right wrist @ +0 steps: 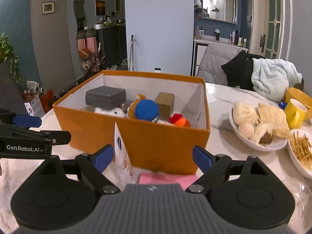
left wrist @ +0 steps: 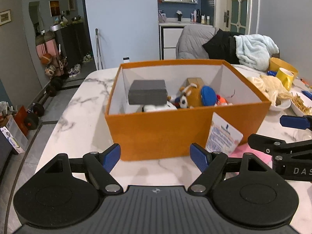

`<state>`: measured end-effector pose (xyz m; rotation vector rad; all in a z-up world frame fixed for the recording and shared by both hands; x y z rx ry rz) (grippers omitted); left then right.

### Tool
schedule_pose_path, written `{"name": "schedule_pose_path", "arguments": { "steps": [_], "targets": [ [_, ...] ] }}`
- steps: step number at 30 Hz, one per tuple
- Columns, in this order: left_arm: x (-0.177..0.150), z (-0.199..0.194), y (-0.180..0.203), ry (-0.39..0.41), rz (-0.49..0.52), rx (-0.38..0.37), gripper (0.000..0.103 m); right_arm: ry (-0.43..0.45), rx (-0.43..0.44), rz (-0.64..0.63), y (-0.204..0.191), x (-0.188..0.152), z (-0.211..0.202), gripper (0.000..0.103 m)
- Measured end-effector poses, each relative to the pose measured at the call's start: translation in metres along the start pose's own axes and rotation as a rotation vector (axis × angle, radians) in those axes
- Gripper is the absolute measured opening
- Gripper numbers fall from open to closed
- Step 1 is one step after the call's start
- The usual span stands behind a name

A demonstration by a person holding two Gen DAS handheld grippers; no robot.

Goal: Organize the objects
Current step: 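Open the left gripper and withdraw both grippers from the orange box, then grasp the white Vaseline tube with the left gripper while the right grasps the pink box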

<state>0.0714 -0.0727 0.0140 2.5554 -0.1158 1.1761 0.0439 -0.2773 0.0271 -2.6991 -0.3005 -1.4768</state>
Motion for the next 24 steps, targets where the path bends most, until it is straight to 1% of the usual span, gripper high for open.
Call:
{"name": "schedule_pose_path", "arguments": {
  "steps": [6,8,13,16,21,24],
  "targets": [
    [-0.010,0.004,0.004,-0.013,0.011,0.003,0.092,-0.016,0.011,0.032,0.000,-0.015,0.004,0.090],
    [-0.011,0.004,0.006,-0.015,0.017,0.001,0.092,-0.015,0.014,0.040,-0.001,-0.019,0.006,0.091],
    [-0.018,0.009,0.008,-0.021,0.030,0.005,0.092,-0.029,0.029,0.061,-0.002,-0.031,0.017,0.092],
    [-0.021,0.013,0.008,-0.033,0.026,0.004,0.092,-0.033,0.043,0.068,-0.004,-0.033,0.023,0.092],
    [-0.026,0.019,0.005,-0.044,0.028,0.025,0.092,-0.027,0.056,0.065,-0.010,-0.034,0.035,0.093],
    [-0.029,0.023,0.002,-0.059,0.017,0.020,0.092,-0.030,0.035,0.057,-0.011,-0.035,0.040,0.093]
  ]
}}
Point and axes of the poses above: each gripper's, at about its wrist camera, not at the fingertips, and z roughly the way its jaws point, y to its right, x to its top, the point moved 4 cm from there along z, roughly the way its jaws point, and after that the axes turned 8 degrees about -z, right-handed, at the moved point
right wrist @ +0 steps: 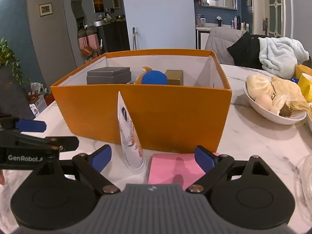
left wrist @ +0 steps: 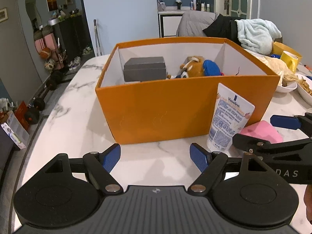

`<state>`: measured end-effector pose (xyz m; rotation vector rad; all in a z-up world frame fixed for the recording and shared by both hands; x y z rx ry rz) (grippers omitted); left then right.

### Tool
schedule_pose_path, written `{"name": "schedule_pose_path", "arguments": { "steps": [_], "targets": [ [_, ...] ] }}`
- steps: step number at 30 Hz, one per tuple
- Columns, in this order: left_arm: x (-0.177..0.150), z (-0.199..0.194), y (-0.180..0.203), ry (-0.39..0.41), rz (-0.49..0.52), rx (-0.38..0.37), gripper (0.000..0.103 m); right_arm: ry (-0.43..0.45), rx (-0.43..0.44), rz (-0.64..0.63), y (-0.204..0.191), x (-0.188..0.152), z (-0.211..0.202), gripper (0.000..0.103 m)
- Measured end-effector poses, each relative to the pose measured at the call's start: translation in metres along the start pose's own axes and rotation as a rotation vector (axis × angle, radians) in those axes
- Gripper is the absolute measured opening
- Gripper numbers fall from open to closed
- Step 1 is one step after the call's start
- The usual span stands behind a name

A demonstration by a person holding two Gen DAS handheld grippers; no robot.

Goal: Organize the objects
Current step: 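Grasp the white Vaseline tube with the left gripper while the right grasps the pink box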

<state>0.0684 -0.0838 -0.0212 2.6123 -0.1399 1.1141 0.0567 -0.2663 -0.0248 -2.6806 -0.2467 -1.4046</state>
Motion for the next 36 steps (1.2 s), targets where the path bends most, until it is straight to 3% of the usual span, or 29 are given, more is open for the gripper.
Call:
{"name": "schedule_pose_path", "arguments": {
  "steps": [9,14,18,27,34,36],
  "targets": [
    [-0.007,-0.004,0.027,0.004,0.043,-0.065,0.092,-0.038,-0.093,0.021,0.028,-0.032,-0.005,0.098],
    [0.000,-0.011,0.035,0.018,0.007,-0.118,0.092,0.018,-0.092,0.174,0.054,-0.030,-0.009,0.099],
    [0.010,-0.016,0.030,0.049,-0.027,-0.105,0.092,0.036,-0.044,0.262,0.062,-0.014,0.000,0.098],
    [0.014,-0.021,-0.016,0.076,-0.089,-0.005,0.092,0.092,0.020,0.222,0.016,0.008,0.016,0.098],
    [0.019,-0.023,-0.039,0.078,-0.147,-0.003,0.092,0.051,0.083,0.096,-0.022,0.000,0.016,0.099],
    [0.019,-0.024,-0.041,0.075,-0.152,-0.011,0.092,0.062,0.054,0.076,-0.022,-0.001,0.014,0.099]
  ]
}}
Point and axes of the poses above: each gripper's, at about its wrist camera, not at the fingertips, and z roughly the way its jaws point, y to its right, x to its top, the point moved 4 cm from there along z, roughly the way its jaws point, and after that the axes turned 8 degrees about -z, right-handed, at the moved point
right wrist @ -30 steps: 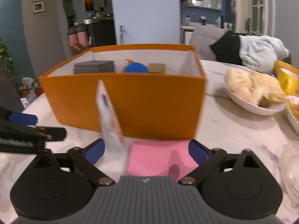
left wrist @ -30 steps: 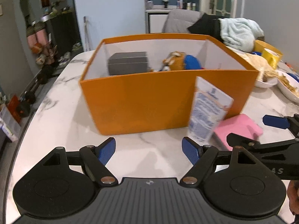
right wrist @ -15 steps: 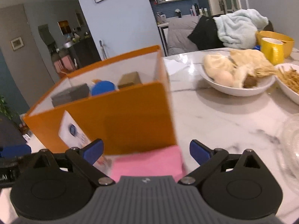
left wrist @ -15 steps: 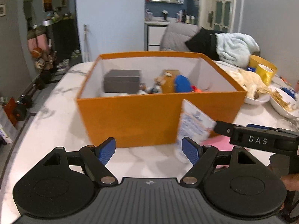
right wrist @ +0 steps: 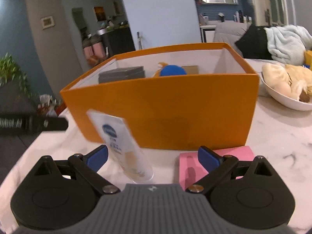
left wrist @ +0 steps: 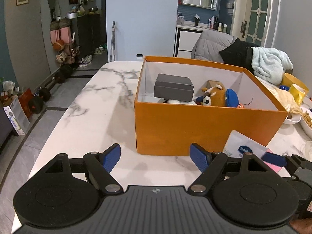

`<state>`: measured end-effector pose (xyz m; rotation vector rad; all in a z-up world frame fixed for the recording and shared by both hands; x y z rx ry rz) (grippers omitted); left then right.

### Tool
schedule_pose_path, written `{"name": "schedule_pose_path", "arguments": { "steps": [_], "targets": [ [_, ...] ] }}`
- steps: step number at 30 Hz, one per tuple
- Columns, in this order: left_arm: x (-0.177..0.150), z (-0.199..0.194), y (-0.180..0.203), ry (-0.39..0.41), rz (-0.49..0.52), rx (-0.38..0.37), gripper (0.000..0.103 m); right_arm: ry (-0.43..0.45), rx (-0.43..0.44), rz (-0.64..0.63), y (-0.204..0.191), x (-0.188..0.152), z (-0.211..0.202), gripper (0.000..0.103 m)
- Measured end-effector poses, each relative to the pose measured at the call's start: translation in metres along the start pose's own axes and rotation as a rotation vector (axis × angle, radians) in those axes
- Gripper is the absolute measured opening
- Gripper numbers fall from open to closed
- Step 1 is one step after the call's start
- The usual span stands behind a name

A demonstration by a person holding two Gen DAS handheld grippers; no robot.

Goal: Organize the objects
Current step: 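Grasp the white Vaseline tube with the left gripper while the right grasps the pink box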

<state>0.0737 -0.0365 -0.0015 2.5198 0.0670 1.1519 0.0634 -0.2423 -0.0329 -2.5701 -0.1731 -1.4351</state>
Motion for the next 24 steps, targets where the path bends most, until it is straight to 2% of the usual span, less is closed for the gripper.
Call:
{"name": "schedule_pose_path", "arguments": {
  "steps": [2,7,11,14,19,24],
  "targets": [
    [-0.001,-0.001,-0.001,0.000,0.002,0.000,0.092,0.009,-0.020,0.003,0.005,0.000,-0.002,0.099],
    [-0.005,-0.001,-0.001,-0.010,0.009,-0.014,0.092,0.036,0.058,0.067,0.017,-0.005,-0.014,0.099],
    [-0.017,0.001,0.011,-0.029,0.046,-0.060,0.092,0.041,0.001,0.039,0.029,-0.014,-0.024,0.099],
    [-0.029,0.000,0.030,-0.032,0.108,-0.102,0.092,0.048,-0.033,0.096,0.051,-0.024,-0.037,0.099],
    [-0.044,0.004,0.061,-0.016,0.190,-0.143,0.092,0.050,-0.053,0.185,0.078,-0.030,-0.049,0.099],
    [-0.043,0.008,0.074,0.031,0.216,-0.198,0.091,0.065,-0.010,0.186,0.070,-0.021,-0.044,0.099]
  ]
}}
Point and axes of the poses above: each gripper's, at about its wrist camera, not at the fingertips, and z roughly the way its jaws point, y to its right, x to its top, the point moved 4 cm from there along z, roughly the way its jaws point, and after that the axes turned 8 degrees about -z, right-handed, at the moved point
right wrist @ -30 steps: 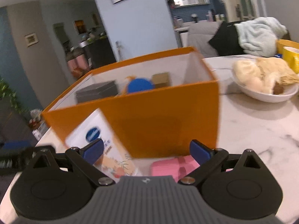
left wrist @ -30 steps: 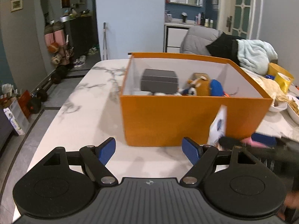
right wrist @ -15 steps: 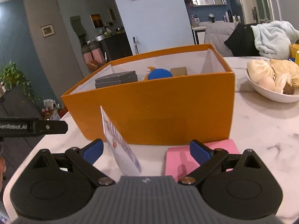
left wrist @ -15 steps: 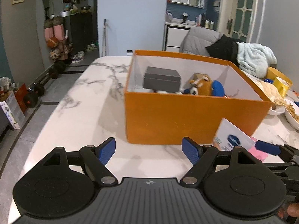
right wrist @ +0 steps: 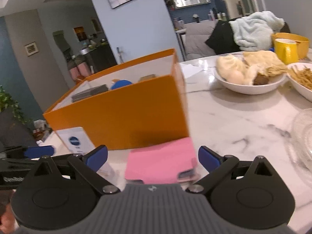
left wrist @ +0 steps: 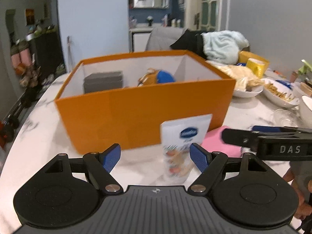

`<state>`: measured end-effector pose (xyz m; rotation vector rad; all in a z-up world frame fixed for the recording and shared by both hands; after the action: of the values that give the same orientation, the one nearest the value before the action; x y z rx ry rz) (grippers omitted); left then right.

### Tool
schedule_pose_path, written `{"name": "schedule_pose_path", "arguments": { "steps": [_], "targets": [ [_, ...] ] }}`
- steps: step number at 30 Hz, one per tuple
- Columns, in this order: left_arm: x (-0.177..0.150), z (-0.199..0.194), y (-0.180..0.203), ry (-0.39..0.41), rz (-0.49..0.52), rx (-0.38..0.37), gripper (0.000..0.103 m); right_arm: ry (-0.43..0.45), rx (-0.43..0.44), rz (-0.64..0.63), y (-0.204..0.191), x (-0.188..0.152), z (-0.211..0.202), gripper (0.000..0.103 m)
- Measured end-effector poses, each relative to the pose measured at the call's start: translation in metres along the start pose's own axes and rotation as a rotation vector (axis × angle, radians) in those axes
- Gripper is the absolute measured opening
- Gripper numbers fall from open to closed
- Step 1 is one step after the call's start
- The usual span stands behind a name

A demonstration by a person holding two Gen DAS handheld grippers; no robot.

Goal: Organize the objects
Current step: 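Grasp the white Vaseline tube with the left gripper while the right grasps the pink box, then lift the Vaseline tube and pink box and carry both over the orange box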

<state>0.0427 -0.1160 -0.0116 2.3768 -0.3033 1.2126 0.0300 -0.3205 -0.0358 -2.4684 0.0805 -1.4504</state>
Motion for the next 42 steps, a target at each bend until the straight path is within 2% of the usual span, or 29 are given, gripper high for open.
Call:
{"name": "schedule_pose_path", "arguments": {
  "steps": [2,5,11,12,14,15,16,17,24,29,33,42],
  "targets": [
    [0.001,0.007,0.003,0.015,0.023,-0.009,0.093,0.013,0.005,0.018,0.000,0.002,0.000,0.099],
    [0.000,0.016,0.008,0.006,0.031,-0.072,0.093,0.037,0.005,0.056,0.007,0.004,-0.007,0.099],
    [-0.001,0.037,0.016,0.003,-0.011,-0.146,0.092,0.018,-0.021,0.076,0.023,-0.001,-0.013,0.101],
    [-0.001,0.041,0.017,0.001,-0.014,-0.150,0.087,0.013,-0.026,0.076,0.024,-0.002,-0.012,0.101],
    [-0.003,0.049,0.018,0.000,-0.011,-0.126,0.067,0.004,-0.042,0.084,0.028,-0.004,-0.009,0.101],
    [-0.004,0.052,0.017,-0.010,-0.005,-0.115,0.047,-0.002,-0.051,0.086,0.029,-0.004,-0.006,0.101],
    [-0.007,0.056,0.017,-0.024,0.000,-0.116,0.032,-0.012,-0.066,0.083,0.030,-0.004,-0.004,0.101],
    [-0.009,0.059,0.015,-0.036,0.002,-0.106,0.030,-0.023,-0.085,0.070,0.029,-0.005,0.000,0.101],
    [-0.014,0.051,-0.012,-0.016,-0.004,-0.020,0.030,-0.080,-0.082,-0.102,-0.001,-0.014,0.027,0.101],
    [-0.020,0.044,-0.036,-0.028,-0.043,0.051,0.031,-0.130,-0.164,-0.256,-0.018,-0.020,0.051,0.102],
    [-0.030,0.046,-0.052,-0.051,-0.099,0.068,0.033,-0.123,-0.178,-0.248,-0.018,-0.021,0.057,0.102],
    [-0.033,0.044,-0.050,-0.014,-0.089,0.098,0.034,-0.094,-0.218,-0.246,-0.024,-0.023,0.062,0.102]
  ]
}}
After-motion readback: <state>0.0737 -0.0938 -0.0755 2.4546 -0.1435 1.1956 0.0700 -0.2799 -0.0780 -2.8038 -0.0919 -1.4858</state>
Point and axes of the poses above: each gripper's, at about its wrist camera, not at the fingertips, and z roughly the way its jaws point, y to its right, x to its top, the point moved 4 cm from there along z, roughly the way its jaws point, and after that the axes turned 8 degrees about -z, right-handed, at the moved point
